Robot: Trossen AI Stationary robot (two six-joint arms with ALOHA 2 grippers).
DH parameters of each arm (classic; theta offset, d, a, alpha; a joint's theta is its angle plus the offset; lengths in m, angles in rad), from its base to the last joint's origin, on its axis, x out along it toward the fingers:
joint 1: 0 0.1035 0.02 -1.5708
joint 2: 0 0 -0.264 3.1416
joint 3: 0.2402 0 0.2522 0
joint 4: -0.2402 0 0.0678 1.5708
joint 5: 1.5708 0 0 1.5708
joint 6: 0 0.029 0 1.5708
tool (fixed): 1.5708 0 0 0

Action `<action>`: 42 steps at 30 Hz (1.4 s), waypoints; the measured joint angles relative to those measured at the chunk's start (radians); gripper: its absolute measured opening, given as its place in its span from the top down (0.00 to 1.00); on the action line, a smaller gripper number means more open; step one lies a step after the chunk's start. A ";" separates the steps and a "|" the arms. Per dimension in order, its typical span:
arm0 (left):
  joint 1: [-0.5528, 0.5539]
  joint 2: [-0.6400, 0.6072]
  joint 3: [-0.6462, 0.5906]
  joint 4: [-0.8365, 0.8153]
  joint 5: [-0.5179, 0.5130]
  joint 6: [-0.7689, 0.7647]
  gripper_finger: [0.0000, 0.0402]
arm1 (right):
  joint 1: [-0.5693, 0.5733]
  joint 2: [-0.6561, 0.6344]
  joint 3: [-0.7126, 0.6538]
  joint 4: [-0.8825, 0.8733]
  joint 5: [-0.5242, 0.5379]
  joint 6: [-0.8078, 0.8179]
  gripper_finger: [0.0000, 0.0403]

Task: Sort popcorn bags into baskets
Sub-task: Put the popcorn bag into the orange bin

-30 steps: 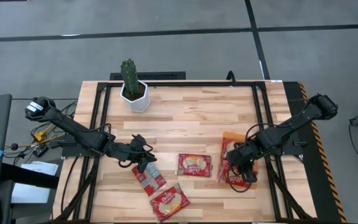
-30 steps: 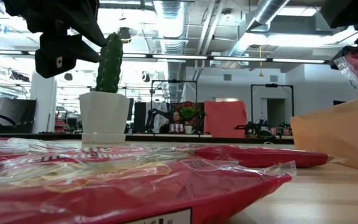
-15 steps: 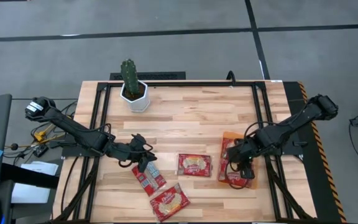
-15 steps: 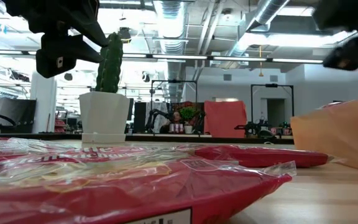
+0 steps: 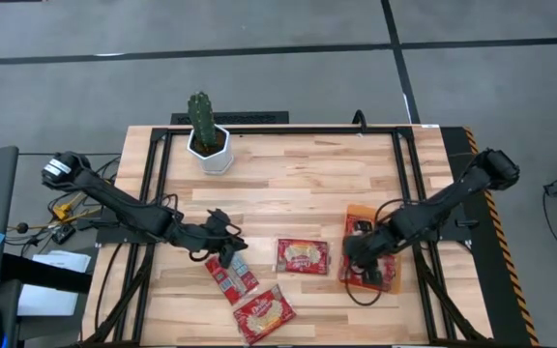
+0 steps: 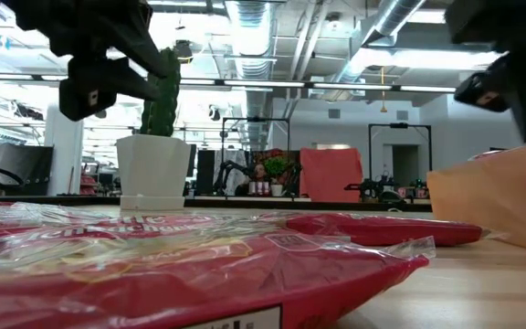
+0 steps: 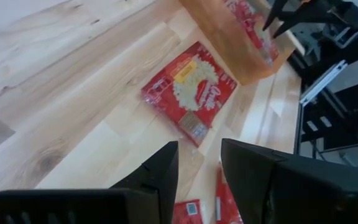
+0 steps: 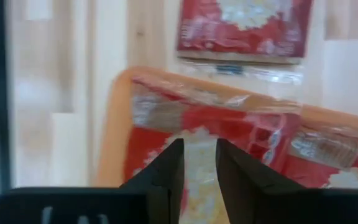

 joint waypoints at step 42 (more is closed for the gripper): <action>0.244 0.605 0.256 0.287 0.242 0.428 1.00 | -0.010 -0.050 0.060 0.154 0.191 0.284 0.73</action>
